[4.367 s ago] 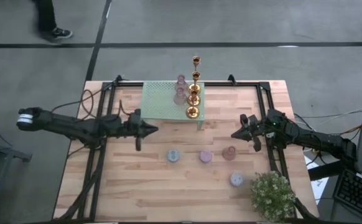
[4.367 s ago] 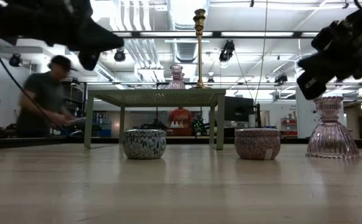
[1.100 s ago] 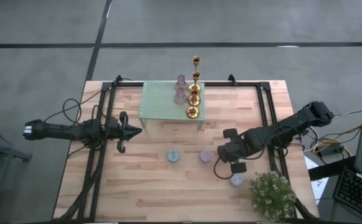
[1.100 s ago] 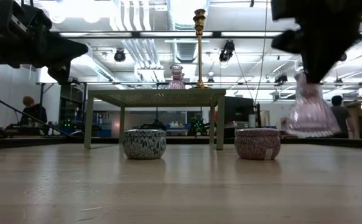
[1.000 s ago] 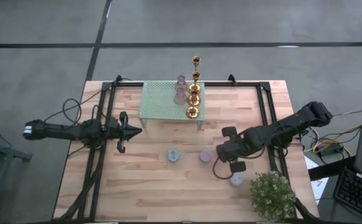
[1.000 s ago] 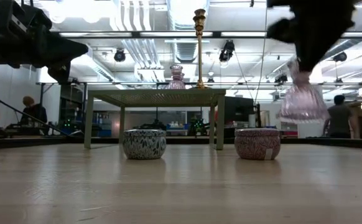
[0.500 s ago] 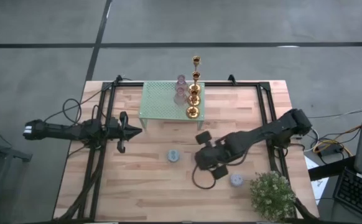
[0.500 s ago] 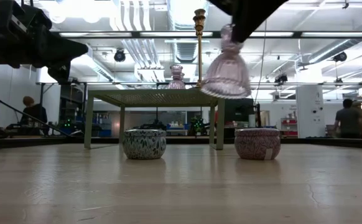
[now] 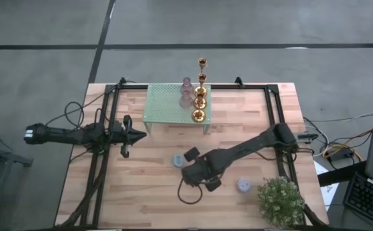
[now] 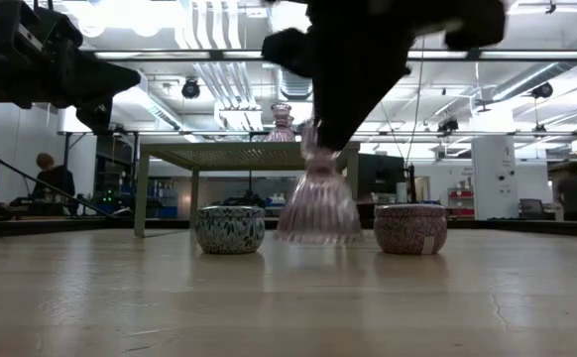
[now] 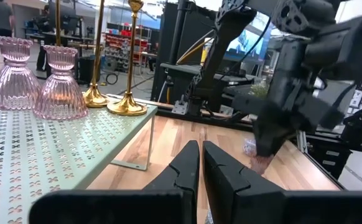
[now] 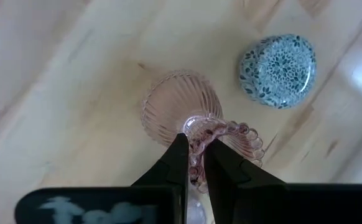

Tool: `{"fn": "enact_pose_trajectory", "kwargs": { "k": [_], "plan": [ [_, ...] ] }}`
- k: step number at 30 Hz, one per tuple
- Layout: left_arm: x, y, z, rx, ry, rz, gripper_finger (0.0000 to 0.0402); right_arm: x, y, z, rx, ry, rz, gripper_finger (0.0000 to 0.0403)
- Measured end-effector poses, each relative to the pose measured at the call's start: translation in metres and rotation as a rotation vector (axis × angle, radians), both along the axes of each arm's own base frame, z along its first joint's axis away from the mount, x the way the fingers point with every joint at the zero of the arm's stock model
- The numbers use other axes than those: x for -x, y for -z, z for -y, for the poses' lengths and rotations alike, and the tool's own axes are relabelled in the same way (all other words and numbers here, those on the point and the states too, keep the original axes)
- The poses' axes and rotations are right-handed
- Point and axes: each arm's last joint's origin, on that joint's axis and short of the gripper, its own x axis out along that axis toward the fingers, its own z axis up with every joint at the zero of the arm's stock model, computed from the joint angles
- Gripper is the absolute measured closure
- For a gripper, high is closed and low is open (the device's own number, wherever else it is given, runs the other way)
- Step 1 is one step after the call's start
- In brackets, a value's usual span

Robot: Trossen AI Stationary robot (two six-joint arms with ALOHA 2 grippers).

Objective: Pick & Place candle stick holders
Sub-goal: Put the purple candle holder on the shelf aligned with the purple candle holders

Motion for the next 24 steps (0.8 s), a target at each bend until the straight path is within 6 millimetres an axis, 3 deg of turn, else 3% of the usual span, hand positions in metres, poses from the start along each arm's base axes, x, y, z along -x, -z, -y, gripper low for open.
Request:
{"fn": "enact_pose_trajectory", "kwargs": {
  "k": [6,12,24],
  "plan": [
    [0.0,0.0,0.0,0.0,0.0,0.0,0.0378,-0.014,0.015,0.011,0.019,0.014,-0.02,0.0376],
    [0.0,0.0,0.0,0.0,0.0,0.0,0.0378,-0.021,0.016,0.022,0.019,0.039,-0.016,0.0371],
    [0.0,0.0,0.0,0.0,0.0,0.0,0.0378,-0.015,-0.002,0.02,-0.012,0.074,0.031,0.0286]
  ]
}}
